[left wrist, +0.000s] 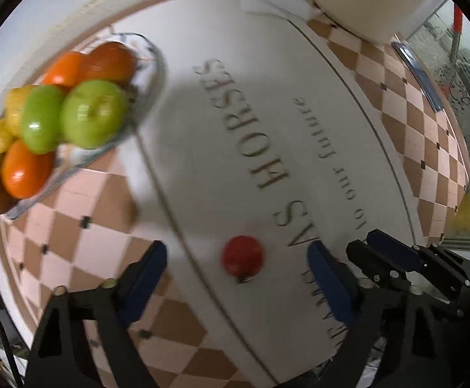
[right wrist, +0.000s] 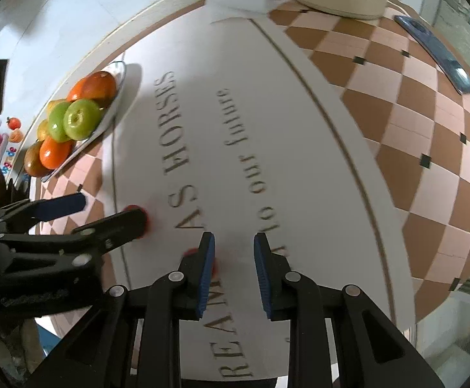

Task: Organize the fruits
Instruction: 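Lower both tools toward the two red tomatoes on the mat, then grasp a red tomato with the left tool while the right tool grasps the other tomato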

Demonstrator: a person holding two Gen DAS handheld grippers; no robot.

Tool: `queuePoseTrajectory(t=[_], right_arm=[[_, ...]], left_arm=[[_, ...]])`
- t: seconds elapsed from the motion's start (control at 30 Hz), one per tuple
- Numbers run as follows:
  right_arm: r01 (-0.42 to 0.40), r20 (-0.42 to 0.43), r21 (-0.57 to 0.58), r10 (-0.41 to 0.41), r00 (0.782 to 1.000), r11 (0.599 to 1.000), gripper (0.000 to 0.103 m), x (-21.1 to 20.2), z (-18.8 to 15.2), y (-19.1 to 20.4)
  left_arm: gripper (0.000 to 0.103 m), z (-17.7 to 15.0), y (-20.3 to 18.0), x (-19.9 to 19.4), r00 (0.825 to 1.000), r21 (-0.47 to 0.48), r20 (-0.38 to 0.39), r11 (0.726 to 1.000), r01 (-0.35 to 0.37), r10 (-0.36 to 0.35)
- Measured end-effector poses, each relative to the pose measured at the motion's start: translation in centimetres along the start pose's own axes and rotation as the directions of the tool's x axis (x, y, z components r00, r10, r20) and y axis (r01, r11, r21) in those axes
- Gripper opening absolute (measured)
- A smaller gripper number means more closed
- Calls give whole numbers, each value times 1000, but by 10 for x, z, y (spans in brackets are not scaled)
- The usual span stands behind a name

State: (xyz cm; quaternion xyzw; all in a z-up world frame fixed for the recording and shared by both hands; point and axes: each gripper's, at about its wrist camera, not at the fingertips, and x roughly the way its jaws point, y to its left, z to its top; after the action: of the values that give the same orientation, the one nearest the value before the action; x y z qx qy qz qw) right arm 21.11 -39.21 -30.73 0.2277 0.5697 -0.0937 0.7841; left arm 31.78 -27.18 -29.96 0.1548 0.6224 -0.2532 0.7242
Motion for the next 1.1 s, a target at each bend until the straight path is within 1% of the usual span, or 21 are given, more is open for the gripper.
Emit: queuePoseTrajectory(t=[0.03, 0.07, 0.13, 0.17, 0.23, 0.3, 0.4, 0.47, 0.53, 0.67, 0.73, 0.8, 0.9, 0.93, 1.0, 1.03, 1.1], right_arm=[[1, -2, 6, -1, 1000, 1000, 27, 0, -1, -3], [3, -4, 13, -3, 1000, 1000, 27, 0, -2, -6], [6, -3, 21, -6, 1000, 1000, 27, -2, -3, -9], [7, -2, 24, -7, 1000, 1000, 27, -2, -2, -10], [11, 1, 25, -11, 1000, 1000, 27, -3, -1, -9], [13, 6, 22, -13, 1000, 1000, 27, -4, 1, -9], [12, 13, 14, -12, 1000, 1000, 27, -4, 5, -5], [8, 16, 10, -8, 1000, 1000, 27, -4, 8, -1], [0, 22, 8, 0, 1000, 1000, 27, -6, 12, 1], [-29, 35, 33, 28, 999, 999, 27, -12, 17, 0], [-41, 40, 50, 39, 998, 998, 27, -15, 18, -4], [-60, 38, 74, 57, 998, 995, 27, -16, 18, -8], [-63, 42, 94, 59, 997, 994, 27, -20, 17, -14], [-59, 43, 97, 55, 998, 994, 27, -21, 16, -16], [-55, 44, 106, 50, 998, 993, 27, -25, 14, -22], [-52, 45, 109, 47, 998, 993, 27, -25, 14, -23], [-49, 47, 120, 44, 998, 992, 27, -25, 12, -27]], left_arm=[[71, 2, -3, 4, 1000, 5, -10, 1000, 8, -8], [66, 3, -6, 8, 1000, 12, -21, 1000, 10, -10], [50, 3, -11, 15, 999, 26, -35, 1000, 11, -10], [47, 2, -12, 18, 999, 29, -41, 1000, 7, -6], [36, 1, -12, 20, 999, 32, -37, 999, 5, -4], [29, -1, -10, 22, 999, 25, -36, 1000, 7, -6], [28, -5, -4, 21, 1000, 10, -24, 1000, 14, -14], [28, -5, 3, 18, 999, -13, -17, 999, 31, -32], [28, -7, 15, 11, 999, -38, -2, 998, 40, -41], [28, -9, 32, -2, 997, -87, 8, 993, 76, -75], [28, -9, 35, -6, 996, -90, 7, 992, 91, -91], [28, -10, 32, -8, 992, -92, 5, 988, 122, -122], [28, -10, 17, -8, 987, -52, -16, 986, 161, -162], [28, -9, 12, -5, 980, -39, -35, 980, 193, -195], [29, -5, 1, 5, 970, -26, -62, 972, 234, -235], [30, -8, -2, 4, 966, -12, -72, 969, 247, -247], [35, -10, -15, 5, 969, 18, -76, 971, 237, -235]])
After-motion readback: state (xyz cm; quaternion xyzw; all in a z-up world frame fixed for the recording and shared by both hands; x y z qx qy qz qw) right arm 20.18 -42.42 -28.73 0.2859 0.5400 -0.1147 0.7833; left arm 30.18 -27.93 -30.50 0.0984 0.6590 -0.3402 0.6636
